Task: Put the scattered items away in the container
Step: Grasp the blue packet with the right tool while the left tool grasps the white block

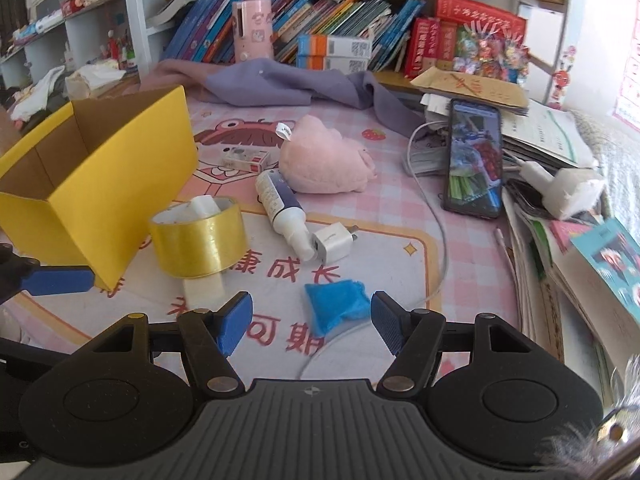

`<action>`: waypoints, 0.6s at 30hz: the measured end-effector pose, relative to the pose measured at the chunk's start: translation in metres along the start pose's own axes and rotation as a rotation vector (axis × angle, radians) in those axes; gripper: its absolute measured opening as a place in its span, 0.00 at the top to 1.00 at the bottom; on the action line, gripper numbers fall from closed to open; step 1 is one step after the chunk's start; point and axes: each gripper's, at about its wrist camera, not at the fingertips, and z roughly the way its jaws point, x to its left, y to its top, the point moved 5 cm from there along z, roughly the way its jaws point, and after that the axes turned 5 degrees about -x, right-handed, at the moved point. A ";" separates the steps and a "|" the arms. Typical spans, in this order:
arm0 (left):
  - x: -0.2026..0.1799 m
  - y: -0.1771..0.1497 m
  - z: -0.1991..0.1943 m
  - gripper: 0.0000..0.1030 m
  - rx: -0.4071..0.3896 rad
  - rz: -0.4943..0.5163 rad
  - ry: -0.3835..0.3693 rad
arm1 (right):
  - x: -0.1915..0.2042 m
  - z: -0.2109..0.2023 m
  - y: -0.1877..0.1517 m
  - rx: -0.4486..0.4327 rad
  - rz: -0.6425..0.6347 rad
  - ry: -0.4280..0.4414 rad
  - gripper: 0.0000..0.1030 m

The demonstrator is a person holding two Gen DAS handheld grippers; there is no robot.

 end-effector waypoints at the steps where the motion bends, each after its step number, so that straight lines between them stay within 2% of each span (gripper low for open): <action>1: -0.001 0.002 0.005 0.33 0.007 -0.008 0.002 | -0.004 0.005 0.002 0.010 -0.004 0.005 0.38; 8: -0.008 0.005 0.036 0.33 0.075 -0.045 0.024 | -0.025 0.041 0.002 0.108 -0.012 0.044 0.38; 18: -0.014 0.007 0.060 0.33 0.102 -0.078 0.066 | -0.030 0.064 0.001 0.165 -0.050 0.113 0.38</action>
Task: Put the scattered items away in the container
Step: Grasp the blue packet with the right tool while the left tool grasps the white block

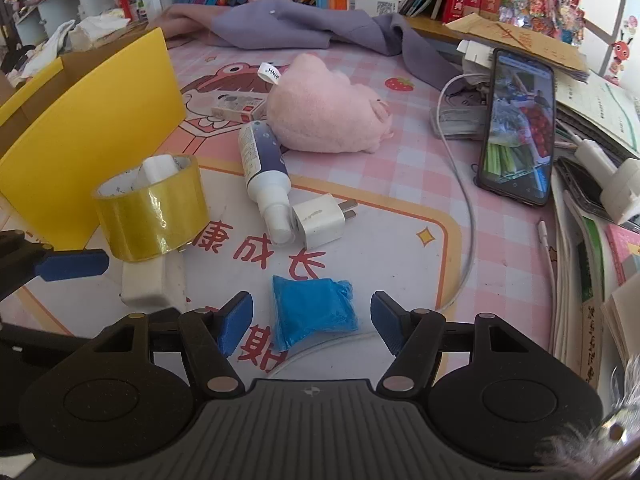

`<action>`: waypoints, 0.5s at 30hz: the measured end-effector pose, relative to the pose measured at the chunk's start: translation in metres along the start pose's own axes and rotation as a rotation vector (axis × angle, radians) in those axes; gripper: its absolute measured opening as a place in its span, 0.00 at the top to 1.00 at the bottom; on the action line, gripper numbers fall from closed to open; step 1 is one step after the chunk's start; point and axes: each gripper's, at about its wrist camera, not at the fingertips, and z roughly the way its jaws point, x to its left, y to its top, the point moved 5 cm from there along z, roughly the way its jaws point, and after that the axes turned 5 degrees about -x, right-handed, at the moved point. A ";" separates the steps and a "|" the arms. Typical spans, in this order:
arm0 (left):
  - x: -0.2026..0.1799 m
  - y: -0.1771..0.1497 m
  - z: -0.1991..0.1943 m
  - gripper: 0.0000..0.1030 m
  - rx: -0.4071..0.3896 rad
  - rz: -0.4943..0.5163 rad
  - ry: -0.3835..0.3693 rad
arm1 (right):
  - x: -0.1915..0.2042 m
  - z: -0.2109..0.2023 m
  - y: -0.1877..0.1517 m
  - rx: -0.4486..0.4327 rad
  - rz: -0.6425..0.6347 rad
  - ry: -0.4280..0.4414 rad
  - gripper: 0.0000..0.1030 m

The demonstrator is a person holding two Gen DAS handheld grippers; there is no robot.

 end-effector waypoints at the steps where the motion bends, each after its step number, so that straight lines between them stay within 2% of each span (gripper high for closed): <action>1: 0.000 0.000 0.003 0.33 0.002 -0.001 0.008 | -0.001 0.001 0.000 0.003 0.000 0.003 0.38; 3: -0.001 0.000 0.008 0.34 0.006 -0.002 0.021 | -0.003 0.004 0.000 0.011 0.001 0.009 0.38; 6: -0.002 0.000 0.012 0.46 0.013 -0.004 0.023 | -0.006 0.006 0.001 0.019 0.004 0.017 0.38; 12: -0.002 -0.003 0.013 0.56 0.017 -0.016 0.004 | -0.006 0.010 0.001 0.031 -0.005 0.041 0.38; 15: -0.004 -0.004 0.012 0.62 0.008 0.002 0.005 | -0.008 0.015 -0.002 0.051 0.000 0.043 0.44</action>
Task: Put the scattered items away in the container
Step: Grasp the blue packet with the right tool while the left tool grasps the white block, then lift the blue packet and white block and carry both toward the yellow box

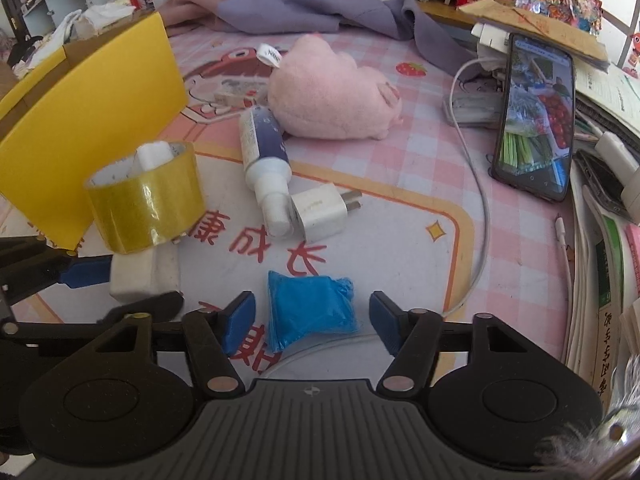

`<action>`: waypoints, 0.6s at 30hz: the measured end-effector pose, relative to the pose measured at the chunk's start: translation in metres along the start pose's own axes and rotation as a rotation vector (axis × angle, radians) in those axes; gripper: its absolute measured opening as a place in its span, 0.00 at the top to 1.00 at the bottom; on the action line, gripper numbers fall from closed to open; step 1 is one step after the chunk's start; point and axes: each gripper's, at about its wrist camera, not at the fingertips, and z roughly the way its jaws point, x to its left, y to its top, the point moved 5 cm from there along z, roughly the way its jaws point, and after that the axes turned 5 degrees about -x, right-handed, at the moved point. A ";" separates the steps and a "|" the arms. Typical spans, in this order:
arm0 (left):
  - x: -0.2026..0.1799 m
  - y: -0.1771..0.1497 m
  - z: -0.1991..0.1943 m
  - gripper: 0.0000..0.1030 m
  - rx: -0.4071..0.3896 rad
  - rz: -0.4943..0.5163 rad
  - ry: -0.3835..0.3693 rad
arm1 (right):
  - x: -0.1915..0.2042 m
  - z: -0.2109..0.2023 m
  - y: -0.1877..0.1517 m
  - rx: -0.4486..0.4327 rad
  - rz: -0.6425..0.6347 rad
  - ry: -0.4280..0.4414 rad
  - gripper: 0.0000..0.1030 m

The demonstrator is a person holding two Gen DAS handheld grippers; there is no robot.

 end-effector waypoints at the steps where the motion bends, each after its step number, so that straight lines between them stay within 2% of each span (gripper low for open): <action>1: 0.001 0.000 -0.001 0.65 -0.002 -0.007 -0.002 | 0.000 0.002 -0.001 0.008 -0.001 0.000 0.44; 3: 0.004 -0.001 -0.003 0.69 0.001 -0.019 -0.003 | 0.003 0.001 -0.003 0.003 -0.032 -0.009 0.46; 4: 0.005 -0.001 -0.004 0.71 0.004 -0.015 0.000 | 0.004 0.001 -0.003 -0.001 -0.038 -0.012 0.54; 5: 0.005 -0.002 -0.006 0.73 0.007 -0.010 0.002 | 0.005 0.000 -0.003 -0.008 -0.039 -0.005 0.56; 10: 0.005 -0.003 -0.024 0.76 0.019 0.003 -0.022 | 0.009 -0.008 0.000 -0.039 -0.025 0.021 0.59; 14: -0.003 0.003 -0.042 0.76 -0.032 0.049 -0.071 | 0.011 -0.017 0.004 -0.078 -0.019 0.014 0.59; 18: -0.016 0.000 -0.046 0.77 -0.043 0.096 -0.115 | 0.010 -0.024 0.001 -0.087 -0.004 -0.002 0.59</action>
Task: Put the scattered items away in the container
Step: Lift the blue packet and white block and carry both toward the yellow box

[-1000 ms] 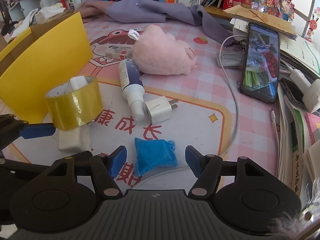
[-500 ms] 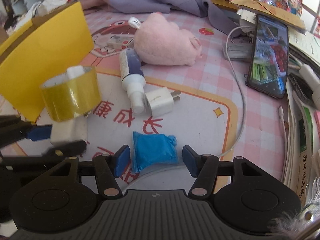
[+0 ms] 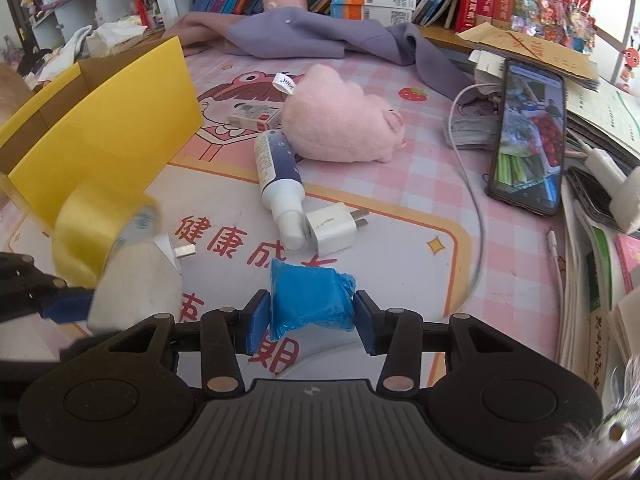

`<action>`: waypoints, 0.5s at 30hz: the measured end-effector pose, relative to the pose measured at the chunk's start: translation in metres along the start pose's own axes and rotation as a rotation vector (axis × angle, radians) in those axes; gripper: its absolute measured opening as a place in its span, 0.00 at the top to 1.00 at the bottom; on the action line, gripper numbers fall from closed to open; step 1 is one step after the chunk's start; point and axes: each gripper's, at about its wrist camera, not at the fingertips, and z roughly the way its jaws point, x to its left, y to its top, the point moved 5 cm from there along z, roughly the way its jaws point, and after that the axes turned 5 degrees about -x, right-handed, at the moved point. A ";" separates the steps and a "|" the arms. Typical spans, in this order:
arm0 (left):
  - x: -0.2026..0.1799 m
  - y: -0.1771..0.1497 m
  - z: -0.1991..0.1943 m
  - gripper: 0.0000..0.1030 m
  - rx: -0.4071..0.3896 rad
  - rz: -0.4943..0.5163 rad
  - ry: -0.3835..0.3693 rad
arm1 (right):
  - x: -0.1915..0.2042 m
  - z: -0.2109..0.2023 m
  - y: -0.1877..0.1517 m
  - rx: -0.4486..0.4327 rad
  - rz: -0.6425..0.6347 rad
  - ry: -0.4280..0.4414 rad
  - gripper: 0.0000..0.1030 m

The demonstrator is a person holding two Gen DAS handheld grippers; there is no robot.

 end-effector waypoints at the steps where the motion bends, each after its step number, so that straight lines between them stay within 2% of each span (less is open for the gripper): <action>1: -0.003 0.000 -0.001 0.77 -0.007 0.012 -0.012 | -0.001 -0.003 -0.001 -0.005 0.005 -0.007 0.59; 7: -0.016 -0.009 0.003 0.77 -0.005 0.080 -0.076 | -0.003 -0.016 -0.009 -0.013 0.034 -0.054 0.59; 12: -0.012 -0.015 -0.003 0.77 -0.049 0.084 -0.107 | 0.000 -0.027 -0.016 -0.019 0.046 -0.089 0.59; 15: -0.011 -0.018 -0.012 0.77 -0.118 0.150 -0.120 | 0.002 -0.033 -0.019 -0.023 0.051 -0.104 0.59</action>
